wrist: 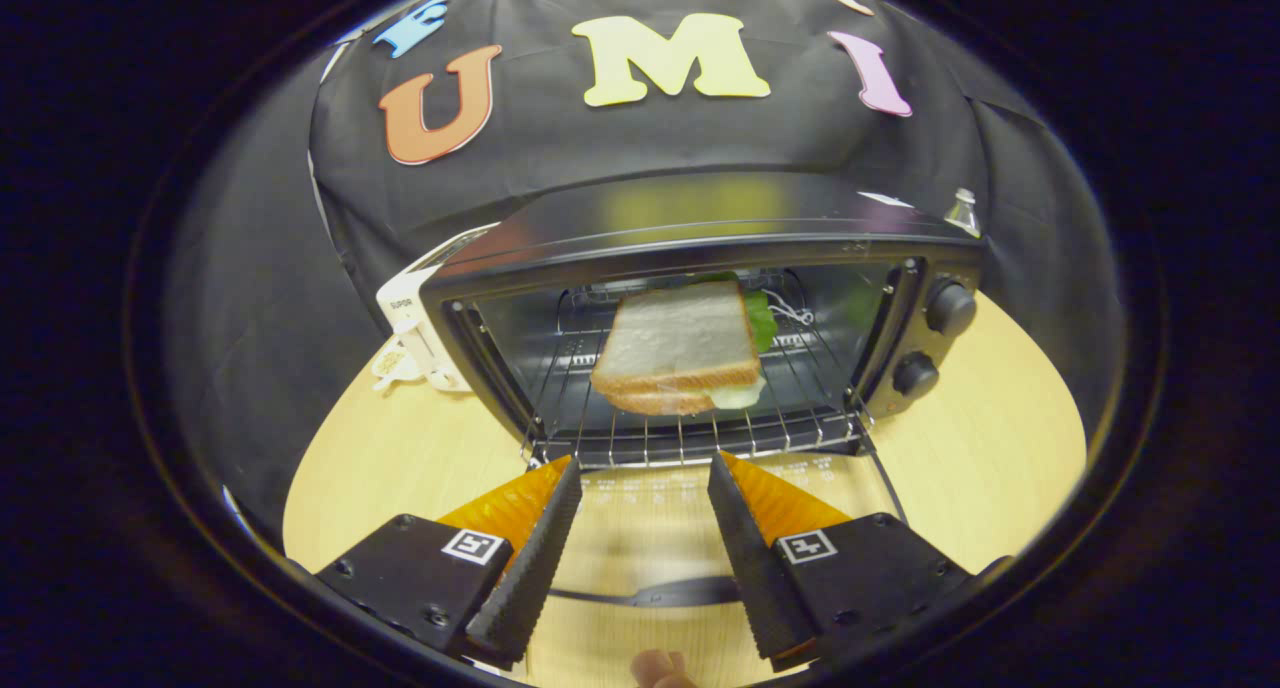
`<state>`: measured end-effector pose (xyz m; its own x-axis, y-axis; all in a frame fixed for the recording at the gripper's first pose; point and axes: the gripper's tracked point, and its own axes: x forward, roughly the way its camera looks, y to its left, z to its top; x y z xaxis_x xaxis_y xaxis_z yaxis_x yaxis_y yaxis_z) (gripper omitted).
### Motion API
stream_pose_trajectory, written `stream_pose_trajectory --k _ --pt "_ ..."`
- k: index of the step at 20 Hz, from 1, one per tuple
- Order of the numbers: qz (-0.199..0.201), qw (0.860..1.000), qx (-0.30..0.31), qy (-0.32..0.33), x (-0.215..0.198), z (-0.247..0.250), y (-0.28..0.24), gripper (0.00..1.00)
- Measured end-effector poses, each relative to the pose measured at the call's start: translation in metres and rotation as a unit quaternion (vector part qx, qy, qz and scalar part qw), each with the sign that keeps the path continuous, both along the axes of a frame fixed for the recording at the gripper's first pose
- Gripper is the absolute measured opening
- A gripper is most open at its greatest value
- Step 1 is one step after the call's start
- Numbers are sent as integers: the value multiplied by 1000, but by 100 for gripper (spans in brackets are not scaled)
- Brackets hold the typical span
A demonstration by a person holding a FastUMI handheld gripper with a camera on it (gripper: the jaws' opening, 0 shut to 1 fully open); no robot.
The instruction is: Open the toaster oven, put the food inside, and close the toaster oven door.
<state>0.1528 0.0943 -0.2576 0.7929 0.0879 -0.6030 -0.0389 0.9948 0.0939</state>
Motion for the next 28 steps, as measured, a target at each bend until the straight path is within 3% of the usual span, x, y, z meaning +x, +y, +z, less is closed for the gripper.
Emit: stream_pose_trajectory --k 5,10,23,28 --pt "20 999 -43 6 -44 4 -15 85" --pt "20 998 -26 45 -75 -14 -22 85" --pt "24 993 -35 112 -108 -68 -9 85" --pt "1 993 -35 113 -97 -73 -20 85"
